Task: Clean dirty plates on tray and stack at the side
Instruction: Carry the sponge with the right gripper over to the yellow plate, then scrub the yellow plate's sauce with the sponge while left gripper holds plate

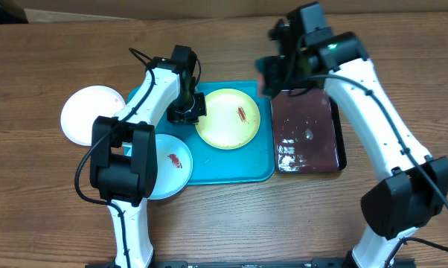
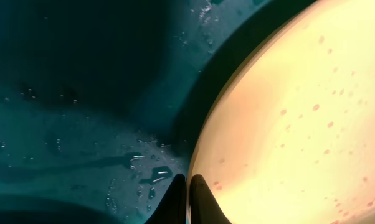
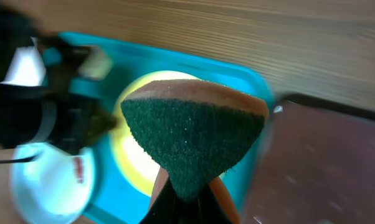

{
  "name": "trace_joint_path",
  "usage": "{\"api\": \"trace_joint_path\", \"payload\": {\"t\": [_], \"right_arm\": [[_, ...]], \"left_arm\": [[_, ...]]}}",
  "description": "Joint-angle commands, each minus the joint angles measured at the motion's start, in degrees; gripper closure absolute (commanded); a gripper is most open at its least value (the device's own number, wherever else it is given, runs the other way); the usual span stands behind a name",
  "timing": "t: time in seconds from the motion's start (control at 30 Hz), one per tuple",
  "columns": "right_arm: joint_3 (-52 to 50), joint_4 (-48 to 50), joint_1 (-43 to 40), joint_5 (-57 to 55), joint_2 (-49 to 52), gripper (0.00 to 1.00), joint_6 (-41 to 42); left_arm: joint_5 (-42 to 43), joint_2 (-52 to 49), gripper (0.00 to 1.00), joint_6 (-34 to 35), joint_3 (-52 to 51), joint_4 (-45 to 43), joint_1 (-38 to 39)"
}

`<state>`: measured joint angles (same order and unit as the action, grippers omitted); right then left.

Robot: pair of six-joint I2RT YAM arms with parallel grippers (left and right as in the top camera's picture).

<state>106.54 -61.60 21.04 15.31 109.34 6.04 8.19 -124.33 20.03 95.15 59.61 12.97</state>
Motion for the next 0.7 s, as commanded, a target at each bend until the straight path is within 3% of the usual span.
{"api": "trace_joint_path", "payload": {"t": [0.0, 0.23, 0.67], "right_arm": [[0.17, 2.05, 4.39, 0.81, 1.03, 0.96, 0.13], [0.17, 2.27, 11.37, -20.02, 7.15, 0.96, 0.15], [0.09, 1.73, 14.58, -33.31, 14.25, 0.96, 2.95]], "left_arm": [[0.85, -0.94, 0.96, 0.79, -0.31, -0.11, 1.01], [0.59, -0.94, 0.96, 0.76, -0.31, -0.07, 1.31], [0.61, -0.94, 0.96, 0.76, -0.31, -0.09, 1.31]]}}
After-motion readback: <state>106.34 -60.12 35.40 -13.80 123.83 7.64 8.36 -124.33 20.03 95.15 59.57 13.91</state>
